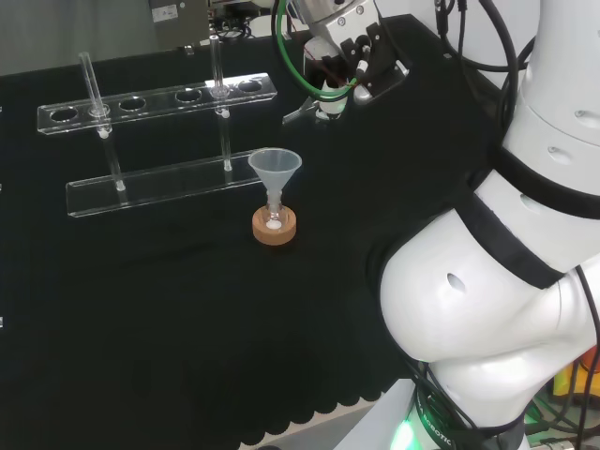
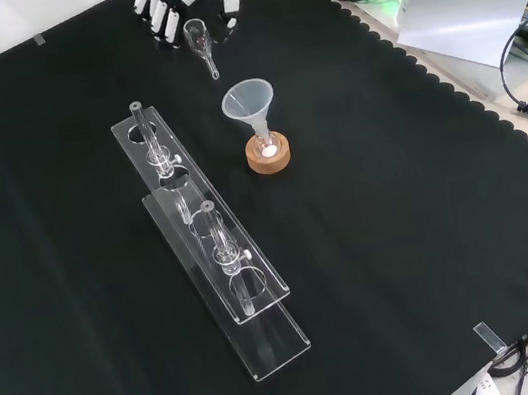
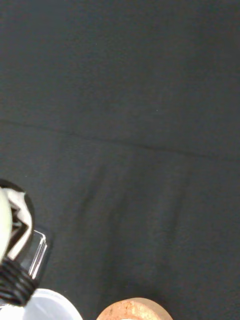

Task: Put the weighing funnel back on the table.

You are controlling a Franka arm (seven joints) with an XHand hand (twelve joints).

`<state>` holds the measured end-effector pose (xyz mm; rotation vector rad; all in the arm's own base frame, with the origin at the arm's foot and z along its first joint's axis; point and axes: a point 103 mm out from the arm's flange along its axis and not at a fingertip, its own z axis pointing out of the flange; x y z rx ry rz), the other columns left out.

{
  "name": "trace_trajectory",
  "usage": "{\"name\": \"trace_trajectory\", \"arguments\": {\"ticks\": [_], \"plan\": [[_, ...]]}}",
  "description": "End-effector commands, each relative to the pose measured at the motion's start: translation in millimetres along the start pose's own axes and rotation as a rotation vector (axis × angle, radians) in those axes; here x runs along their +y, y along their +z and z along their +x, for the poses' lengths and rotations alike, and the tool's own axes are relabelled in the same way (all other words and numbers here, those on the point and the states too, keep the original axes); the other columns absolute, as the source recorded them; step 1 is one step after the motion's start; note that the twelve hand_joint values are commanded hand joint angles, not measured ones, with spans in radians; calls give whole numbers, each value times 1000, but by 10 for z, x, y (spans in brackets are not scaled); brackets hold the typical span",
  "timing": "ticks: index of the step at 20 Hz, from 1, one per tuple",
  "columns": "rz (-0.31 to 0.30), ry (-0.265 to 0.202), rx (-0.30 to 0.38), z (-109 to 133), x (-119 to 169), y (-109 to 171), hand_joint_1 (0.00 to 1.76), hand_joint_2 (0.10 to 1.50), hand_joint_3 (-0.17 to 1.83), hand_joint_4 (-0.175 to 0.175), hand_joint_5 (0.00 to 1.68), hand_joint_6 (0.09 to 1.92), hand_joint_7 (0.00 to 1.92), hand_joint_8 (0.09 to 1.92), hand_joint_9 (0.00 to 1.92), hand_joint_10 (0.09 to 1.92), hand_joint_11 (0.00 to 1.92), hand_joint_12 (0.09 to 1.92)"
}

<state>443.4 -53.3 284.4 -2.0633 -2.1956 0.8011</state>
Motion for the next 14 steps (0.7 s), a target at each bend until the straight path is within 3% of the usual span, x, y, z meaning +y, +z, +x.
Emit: {"name": "trace_trajectory", "arguments": {"ticks": [1,14], "plan": [[-5,1,42,-51,40,62,1065,701,744,175,1085,1038,607,656,846,524,465,1283],[-26,6,164,-250,282,386,1065,701,744,175,1085,1039,612,660,849,526,471,1281]]}}
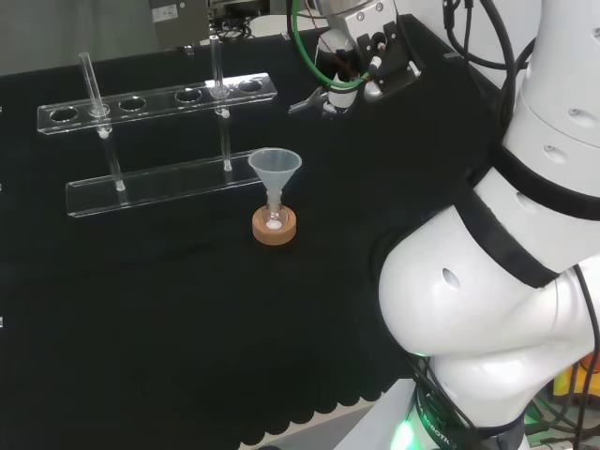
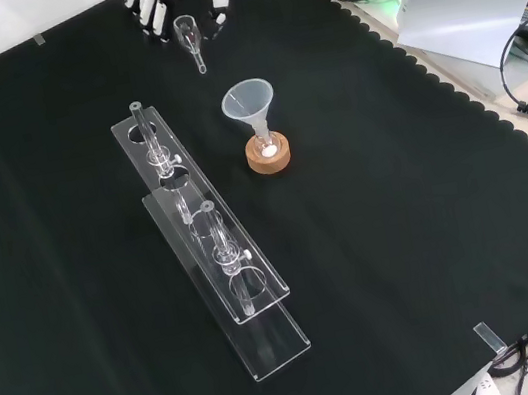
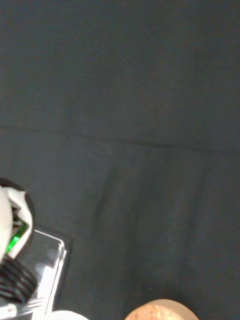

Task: Put the weighing funnel back on the table.

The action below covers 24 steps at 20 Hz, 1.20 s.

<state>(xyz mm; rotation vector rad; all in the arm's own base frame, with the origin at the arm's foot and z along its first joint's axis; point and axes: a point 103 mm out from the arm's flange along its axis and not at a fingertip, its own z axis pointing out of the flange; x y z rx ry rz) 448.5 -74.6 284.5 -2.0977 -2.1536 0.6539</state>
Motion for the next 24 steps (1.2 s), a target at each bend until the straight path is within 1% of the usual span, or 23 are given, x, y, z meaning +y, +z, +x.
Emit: {"name": "trace_trajectory", "arguments": {"ticks": [1,3,6,13,15,18,21,24], "plan": [[8,-14,69,-86,256,374,1065,701,744,175,1084,1039,613,660,849,527,471,1281],[11,-15,96,-115,324,461,1065,702,744,175,1084,1040,614,661,850,527,472,1281],[10,-23,117,-147,419,579,1065,702,744,175,1084,1040,616,662,851,528,474,1280],[9,-33,143,-259,622,772,1065,702,744,175,1083,1041,617,663,852,529,477,1280],[12,-34,134,-274,668,823,1065,702,744,175,1083,1041,617,663,853,529,477,1280],[18,-38,141,-301,732,926,1064,702,744,175,1083,1042,618,664,854,530,478,1279],[19,-42,156,-325,790,1041,1064,702,744,175,1083,1042,619,664,857,531,479,1279],[14,-55,177,-331,857,1185,1064,703,744,175,1082,1043,620,665,859,532,482,1279]]}}
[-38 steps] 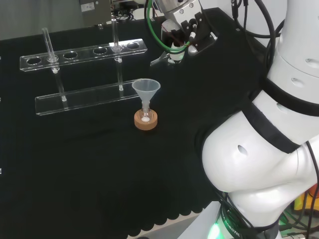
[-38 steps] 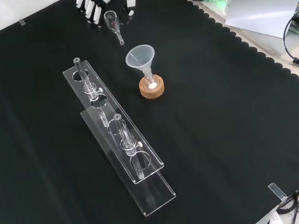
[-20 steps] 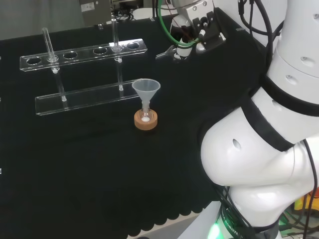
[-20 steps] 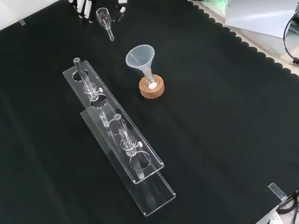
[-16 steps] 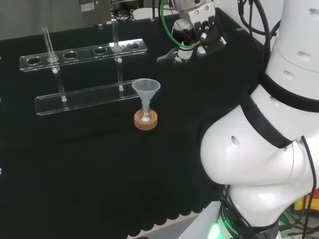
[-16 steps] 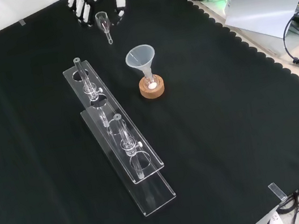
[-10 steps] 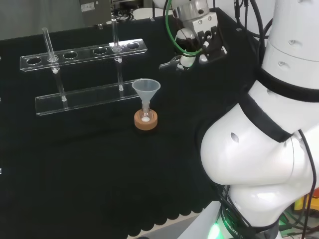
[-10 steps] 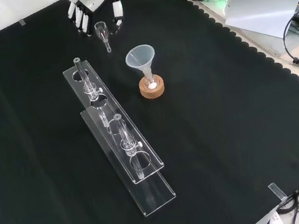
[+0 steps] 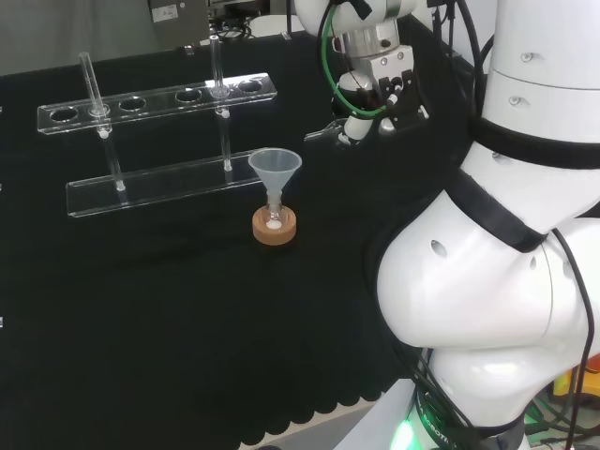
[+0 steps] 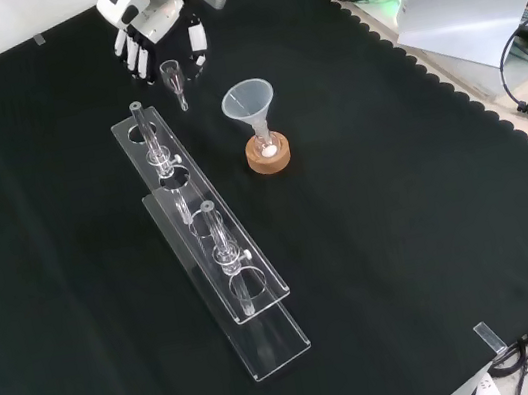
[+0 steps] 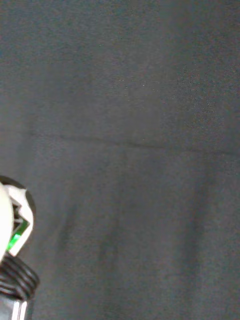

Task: Put the weighing funnel back on the table.

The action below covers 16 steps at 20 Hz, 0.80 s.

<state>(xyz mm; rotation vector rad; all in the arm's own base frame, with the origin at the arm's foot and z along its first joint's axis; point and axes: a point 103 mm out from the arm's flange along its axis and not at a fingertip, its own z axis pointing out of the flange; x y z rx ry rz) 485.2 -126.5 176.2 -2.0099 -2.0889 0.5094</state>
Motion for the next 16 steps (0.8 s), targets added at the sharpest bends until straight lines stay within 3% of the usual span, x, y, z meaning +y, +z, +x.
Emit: {"name": "trace_trajectory", "arguments": {"ticks": [1,16], "plan": [[-21,-20,41,-104,157,221,1064,703,744,175,1082,1043,622,666,861,533,483,1280],[-64,-85,128,-71,389,673,1066,702,744,175,1083,1041,646,675,884,533,542,1259]]}}
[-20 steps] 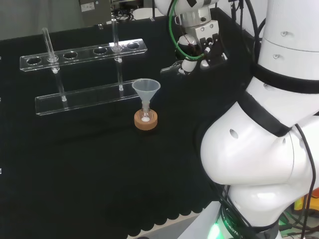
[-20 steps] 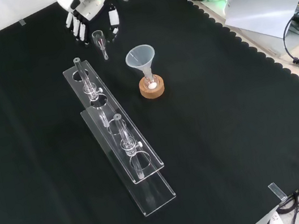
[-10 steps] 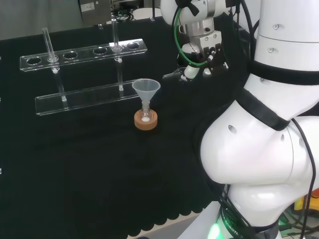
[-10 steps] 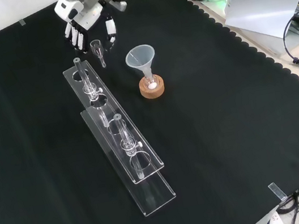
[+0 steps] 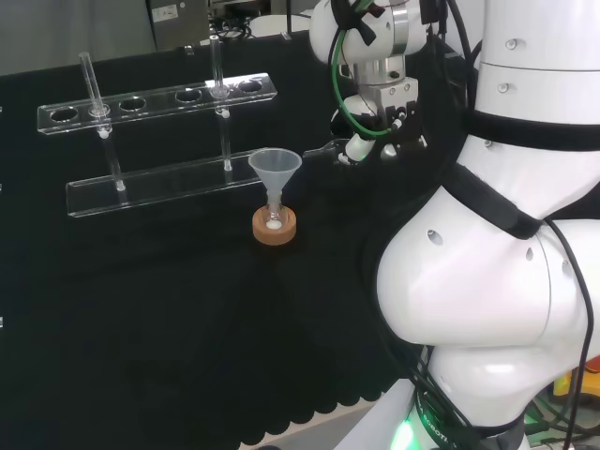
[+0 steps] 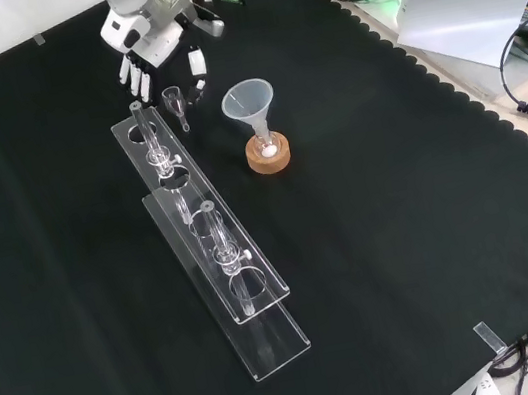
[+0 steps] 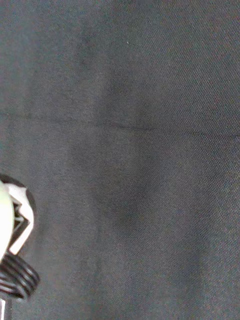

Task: Put the weighing funnel back on the table.

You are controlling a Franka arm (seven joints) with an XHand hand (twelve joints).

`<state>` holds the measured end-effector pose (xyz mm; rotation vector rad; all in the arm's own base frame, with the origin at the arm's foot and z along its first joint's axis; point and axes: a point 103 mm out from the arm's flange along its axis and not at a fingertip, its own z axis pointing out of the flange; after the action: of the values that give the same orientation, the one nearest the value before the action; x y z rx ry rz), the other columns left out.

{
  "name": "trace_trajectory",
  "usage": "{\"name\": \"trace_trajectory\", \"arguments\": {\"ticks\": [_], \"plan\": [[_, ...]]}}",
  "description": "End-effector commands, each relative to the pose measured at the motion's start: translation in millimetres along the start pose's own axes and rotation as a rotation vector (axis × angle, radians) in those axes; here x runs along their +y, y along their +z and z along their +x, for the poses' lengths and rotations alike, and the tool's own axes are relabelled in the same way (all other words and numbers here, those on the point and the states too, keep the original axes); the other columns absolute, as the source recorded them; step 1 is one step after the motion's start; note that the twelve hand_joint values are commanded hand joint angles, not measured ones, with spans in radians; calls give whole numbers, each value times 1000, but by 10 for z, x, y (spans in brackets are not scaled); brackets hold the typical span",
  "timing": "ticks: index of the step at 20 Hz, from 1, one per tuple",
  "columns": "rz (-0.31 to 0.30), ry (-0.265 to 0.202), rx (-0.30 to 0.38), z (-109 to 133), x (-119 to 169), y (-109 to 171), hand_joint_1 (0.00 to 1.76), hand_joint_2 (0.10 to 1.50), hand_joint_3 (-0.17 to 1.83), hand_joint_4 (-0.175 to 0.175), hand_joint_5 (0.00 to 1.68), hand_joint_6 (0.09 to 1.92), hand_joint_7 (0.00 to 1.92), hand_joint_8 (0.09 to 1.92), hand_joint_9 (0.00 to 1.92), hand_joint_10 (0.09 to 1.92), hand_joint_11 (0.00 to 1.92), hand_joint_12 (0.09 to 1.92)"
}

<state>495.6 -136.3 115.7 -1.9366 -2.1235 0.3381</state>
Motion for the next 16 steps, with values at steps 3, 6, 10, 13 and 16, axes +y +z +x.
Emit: {"name": "trace_trajectory", "arguments": {"ticks": [3,6,10,13,16], "plan": [[-29,-26,44,-62,79,204,1066,701,744,175,1085,1040,654,678,889,534,547,1257],[-33,-36,47,-54,116,252,1067,700,744,175,1085,1038,656,678,893,534,551,1256],[-43,-61,40,10,165,329,1067,700,744,175,1087,1036,660,679,897,534,556,1254],[-36,-75,28,52,197,399,1068,699,744,175,1087,1035,663,679,901,534,560,1253],[-35,-81,24,73,220,444,1068,699,745,175,1088,1034,665,679,904,533,563,1251]]}}
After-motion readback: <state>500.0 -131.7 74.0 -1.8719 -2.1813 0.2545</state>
